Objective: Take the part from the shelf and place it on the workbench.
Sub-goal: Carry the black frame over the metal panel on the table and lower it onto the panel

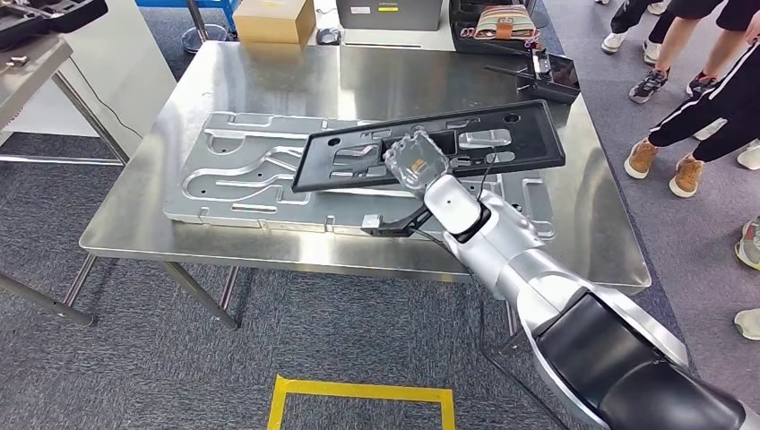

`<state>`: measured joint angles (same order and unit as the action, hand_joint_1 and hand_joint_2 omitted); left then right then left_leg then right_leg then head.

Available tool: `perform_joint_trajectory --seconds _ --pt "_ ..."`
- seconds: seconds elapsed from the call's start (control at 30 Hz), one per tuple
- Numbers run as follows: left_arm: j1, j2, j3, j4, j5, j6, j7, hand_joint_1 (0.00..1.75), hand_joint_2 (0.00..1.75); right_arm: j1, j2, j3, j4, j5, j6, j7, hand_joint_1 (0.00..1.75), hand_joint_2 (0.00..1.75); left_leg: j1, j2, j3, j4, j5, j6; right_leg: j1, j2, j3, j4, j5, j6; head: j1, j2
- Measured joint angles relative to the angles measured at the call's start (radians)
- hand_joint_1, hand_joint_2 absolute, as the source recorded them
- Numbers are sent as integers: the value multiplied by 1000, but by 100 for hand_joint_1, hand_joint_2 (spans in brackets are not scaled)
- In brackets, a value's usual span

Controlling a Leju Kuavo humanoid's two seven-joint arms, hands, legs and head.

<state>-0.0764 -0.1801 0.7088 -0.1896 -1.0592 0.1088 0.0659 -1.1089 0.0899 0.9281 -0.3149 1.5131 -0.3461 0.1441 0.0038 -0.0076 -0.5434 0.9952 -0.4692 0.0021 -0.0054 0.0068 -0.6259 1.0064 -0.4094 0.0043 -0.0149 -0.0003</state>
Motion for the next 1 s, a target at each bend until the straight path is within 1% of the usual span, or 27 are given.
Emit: perform_joint_trajectory --seconds 0.23,0.37,0.47,0.63,0.8,0.83,0.9,1.0 --pt "1 0 0 0 -8 -3 7 0 175 27 -3 38 16 29 -74 -1 175 175 0 0 0 0 0 0 0 0 0 0 0 0 0 0" --pt "2 0 0 0 -8 1 14 0 175 40 -5 61 19 30 -183 13 175 175 0 0 0 0 0 0 0 0 0 0 0 0 0 0" --pt "2 0 0 0 -8 5 15 0 175 48 -7 70 19 30 -221 27 175 175 0 0 0 0 0 0 0 0 0 0 0 0 0 0" --pt "5 0 0 0 -10 14 15 0 175 60 -25 79 17 30 -329 109 175 175 0 0 0 0 0 0 0 0 0 0 0 0 0 0" --pt "7 0 0 0 -17 29 16 0 175 70 -57 74 -12 29 -342 144 175 175 0 0 0 0 0 0 0 0 0 0 0 0 0 0" --pt "8 0 0 0 -18 35 16 0 175 73 -64 66 -25 27 -342 149 175 175 0 0 0 1 0 0 0 0 0 0 0 0 0 0" --pt "8 2 2 0 -19 46 14 0 175 81 -76 20 -57 -4 -343 139 175 175 0 0 0 1 0 0 0 0 0 0 0 0 0 0" --pt "7 7 7 0 -18 55 5 0 175 77 -81 -107 -70 -137 -333 67 175 175 0 0 0 1 0 0 0 0 0 0 0 0 0 0"
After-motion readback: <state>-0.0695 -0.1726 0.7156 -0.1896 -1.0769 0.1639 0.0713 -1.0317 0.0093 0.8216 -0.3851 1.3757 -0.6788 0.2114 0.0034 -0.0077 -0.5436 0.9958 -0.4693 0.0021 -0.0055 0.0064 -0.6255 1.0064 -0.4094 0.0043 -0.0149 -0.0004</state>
